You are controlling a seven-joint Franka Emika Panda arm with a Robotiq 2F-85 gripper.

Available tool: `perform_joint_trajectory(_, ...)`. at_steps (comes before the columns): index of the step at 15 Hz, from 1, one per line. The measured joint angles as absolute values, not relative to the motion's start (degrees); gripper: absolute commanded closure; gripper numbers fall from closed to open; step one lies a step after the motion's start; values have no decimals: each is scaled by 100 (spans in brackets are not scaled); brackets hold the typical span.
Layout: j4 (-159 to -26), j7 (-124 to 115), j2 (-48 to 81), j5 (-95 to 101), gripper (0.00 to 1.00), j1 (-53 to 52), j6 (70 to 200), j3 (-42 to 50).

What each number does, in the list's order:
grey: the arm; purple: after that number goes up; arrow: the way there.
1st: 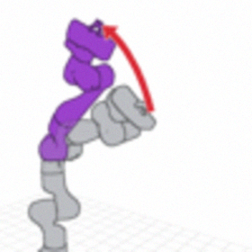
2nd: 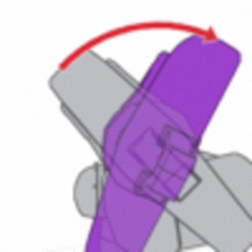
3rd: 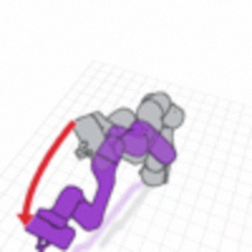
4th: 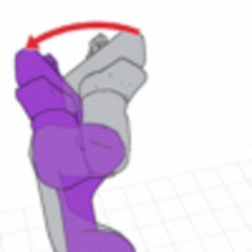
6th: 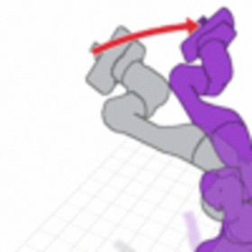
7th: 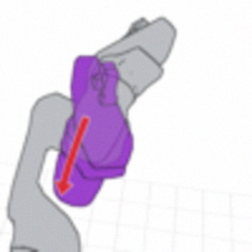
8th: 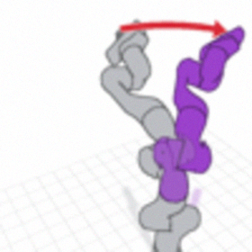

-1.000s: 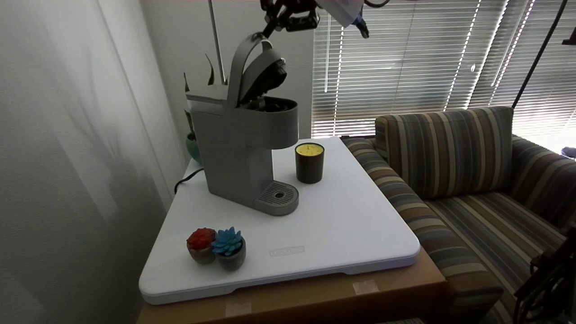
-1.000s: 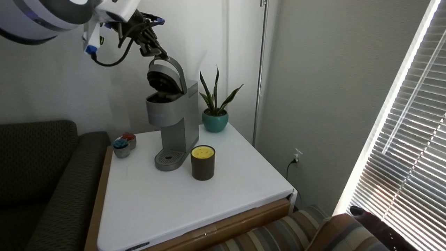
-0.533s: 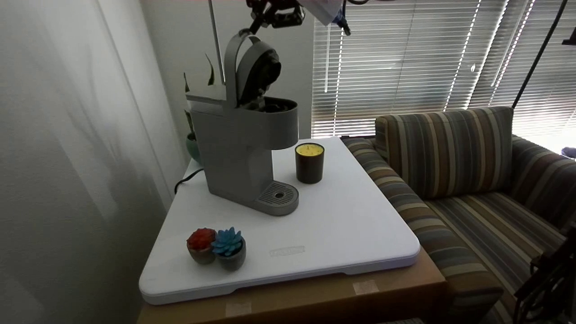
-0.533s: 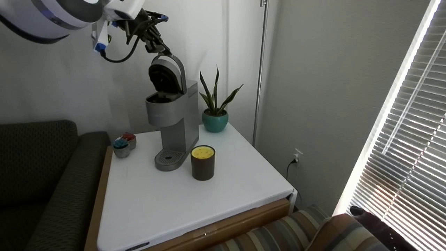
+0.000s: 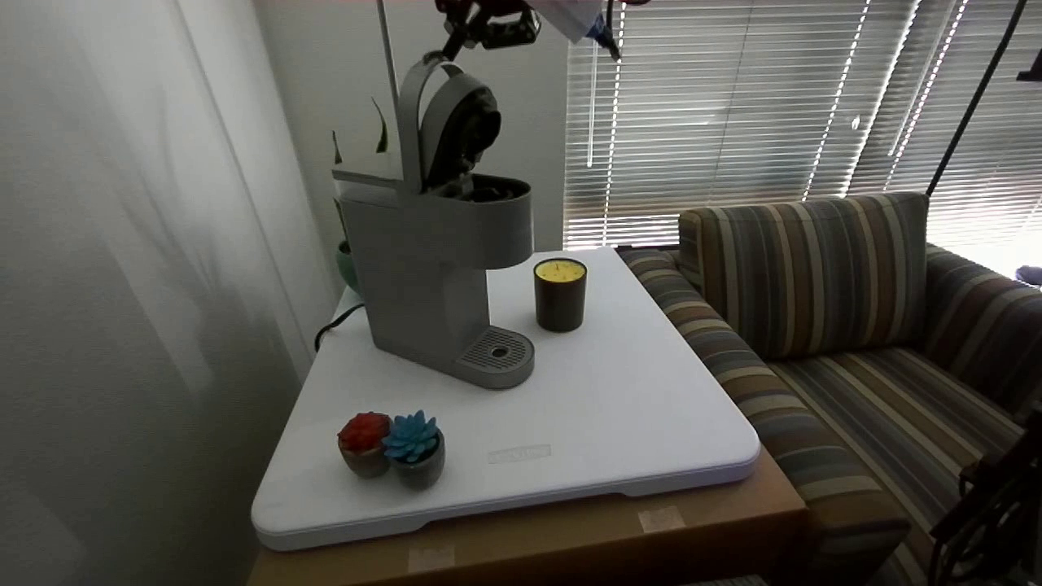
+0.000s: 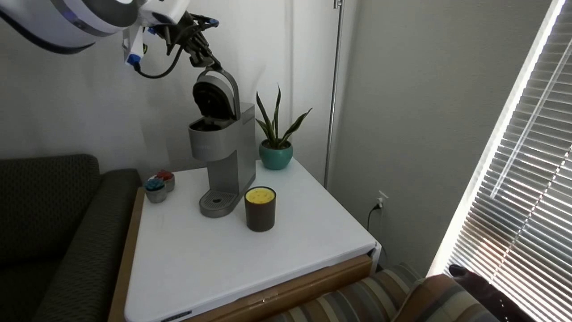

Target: Open the compartment of the coffee machine.

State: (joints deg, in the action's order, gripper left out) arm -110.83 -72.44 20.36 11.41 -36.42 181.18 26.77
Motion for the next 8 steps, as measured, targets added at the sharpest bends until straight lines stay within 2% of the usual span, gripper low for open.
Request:
perform_joint_trajectory(4,-11078,-7277,1999,1144,100,-3705,17923,2788)
perform_joint_trajectory(8,-11083,-7322,1948,1207,100,-4023,17573,3270)
